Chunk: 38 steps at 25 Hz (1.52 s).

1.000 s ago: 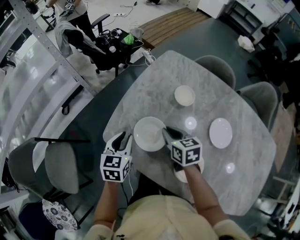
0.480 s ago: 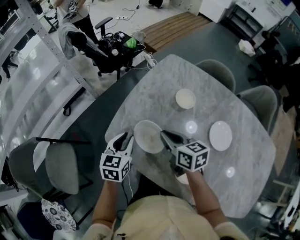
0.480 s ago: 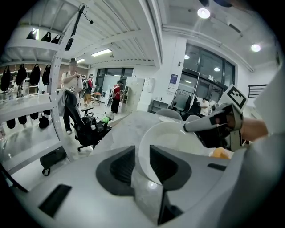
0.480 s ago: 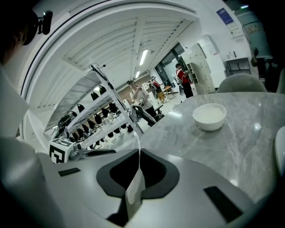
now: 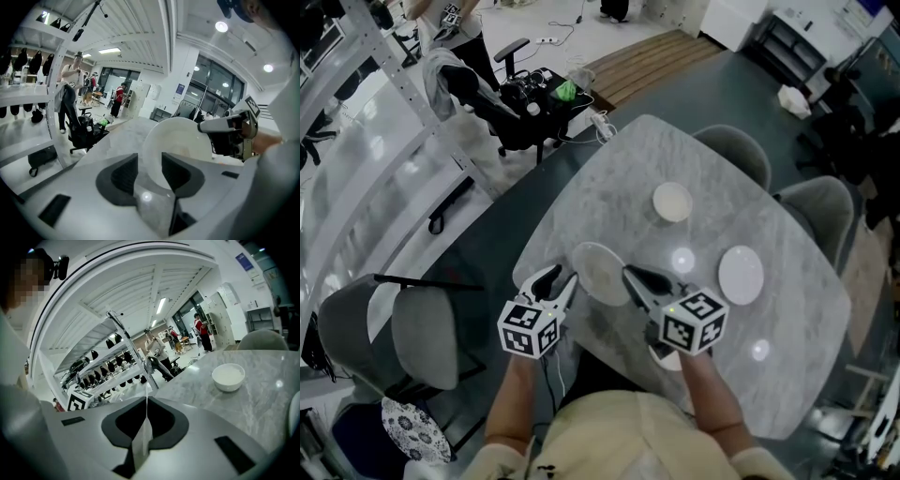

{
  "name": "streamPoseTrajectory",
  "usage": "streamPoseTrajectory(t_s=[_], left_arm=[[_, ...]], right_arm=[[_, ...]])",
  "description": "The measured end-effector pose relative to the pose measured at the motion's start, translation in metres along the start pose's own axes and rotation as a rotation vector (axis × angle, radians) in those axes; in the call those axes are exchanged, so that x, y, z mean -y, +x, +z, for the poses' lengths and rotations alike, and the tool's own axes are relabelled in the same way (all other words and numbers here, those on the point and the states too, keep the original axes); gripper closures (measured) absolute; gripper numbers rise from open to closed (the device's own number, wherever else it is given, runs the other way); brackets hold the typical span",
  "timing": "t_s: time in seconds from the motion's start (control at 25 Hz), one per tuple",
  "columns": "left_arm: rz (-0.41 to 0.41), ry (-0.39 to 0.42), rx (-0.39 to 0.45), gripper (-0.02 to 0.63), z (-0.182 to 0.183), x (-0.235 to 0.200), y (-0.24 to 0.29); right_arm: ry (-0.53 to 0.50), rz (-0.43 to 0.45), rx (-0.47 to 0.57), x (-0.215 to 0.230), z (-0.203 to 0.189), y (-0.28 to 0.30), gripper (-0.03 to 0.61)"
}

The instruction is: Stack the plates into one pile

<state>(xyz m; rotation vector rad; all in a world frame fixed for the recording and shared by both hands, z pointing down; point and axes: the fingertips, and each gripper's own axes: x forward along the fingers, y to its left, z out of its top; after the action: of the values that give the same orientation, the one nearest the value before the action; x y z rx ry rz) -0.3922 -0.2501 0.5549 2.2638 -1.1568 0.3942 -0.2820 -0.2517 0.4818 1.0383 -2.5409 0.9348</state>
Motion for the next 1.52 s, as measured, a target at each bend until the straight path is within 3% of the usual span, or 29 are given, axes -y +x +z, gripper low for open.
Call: streamPoseTrajectory(t_s=[0.24, 0.56, 0.92, 1.28, 1.52], left_arm=[[-0.053, -0.035, 0.033, 0.436, 0.006, 0.004, 0.004], [-0.113, -0.101, 0.08, 0.43, 0.015, 0.006, 0.006], [-0.203, -0.1, 0.156, 0.43, 0.031, 0.032, 0.008], [-0.157, 0.0, 0.124, 0.441, 0.047, 0.07, 0.021], [-0.152, 0.092, 0.089, 0.511, 0.061, 0.11, 0.042]], right_arm=[[-0.023, 0.029, 0.031, -0.011, 0.011, -0.007, 0.566], [-0.024, 0.066, 0.057, -0.02, 0.018, -0.014, 0.566], [-0.004, 0.065, 0.092, -0.011, 0.021, -0.033, 0.566], [-0.03, -0.016, 0.165, 0.02, 0.027, -0.072, 0.566], [0.03, -0.085, 0.227, 0.057, 0.025, -0.117, 0.565]])
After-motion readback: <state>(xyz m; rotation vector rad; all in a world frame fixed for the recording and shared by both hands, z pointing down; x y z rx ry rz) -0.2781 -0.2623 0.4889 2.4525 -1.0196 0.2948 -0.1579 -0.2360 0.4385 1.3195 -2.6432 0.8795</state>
